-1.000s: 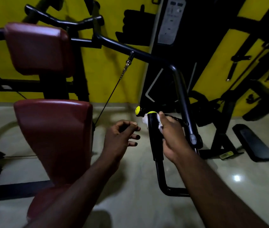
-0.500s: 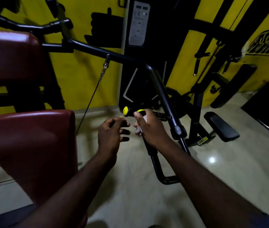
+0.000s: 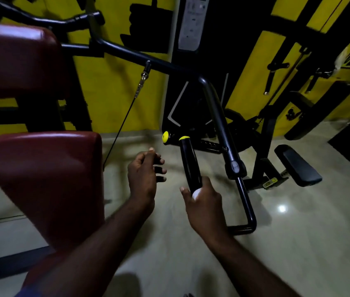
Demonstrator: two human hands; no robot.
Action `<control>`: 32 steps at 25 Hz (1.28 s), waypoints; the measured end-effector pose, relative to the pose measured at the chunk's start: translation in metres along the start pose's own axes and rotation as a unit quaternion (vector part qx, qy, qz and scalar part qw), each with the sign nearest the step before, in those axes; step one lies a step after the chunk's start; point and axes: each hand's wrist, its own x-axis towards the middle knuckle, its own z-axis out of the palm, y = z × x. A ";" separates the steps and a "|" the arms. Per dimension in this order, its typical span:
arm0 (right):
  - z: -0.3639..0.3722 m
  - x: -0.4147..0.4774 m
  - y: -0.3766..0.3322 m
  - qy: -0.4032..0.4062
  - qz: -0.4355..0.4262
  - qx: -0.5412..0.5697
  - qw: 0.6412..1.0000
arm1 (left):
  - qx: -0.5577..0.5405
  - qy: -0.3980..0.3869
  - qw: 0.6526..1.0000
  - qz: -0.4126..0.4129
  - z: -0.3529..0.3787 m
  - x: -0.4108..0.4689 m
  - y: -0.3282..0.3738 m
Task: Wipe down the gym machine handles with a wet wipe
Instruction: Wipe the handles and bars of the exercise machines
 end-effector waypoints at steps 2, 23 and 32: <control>0.000 0.011 -0.004 -0.008 -0.034 0.009 0.999 | 0.008 0.016 1.000 -0.006 0.000 -0.002 -0.005; -0.042 0.137 0.006 -0.108 -0.754 -0.150 0.630 | -0.143 0.113 0.970 -0.163 0.050 -0.110 -0.030; -0.034 0.166 -0.021 -0.101 -0.737 -0.143 0.653 | -0.057 0.188 0.975 -0.107 0.062 -0.131 -0.017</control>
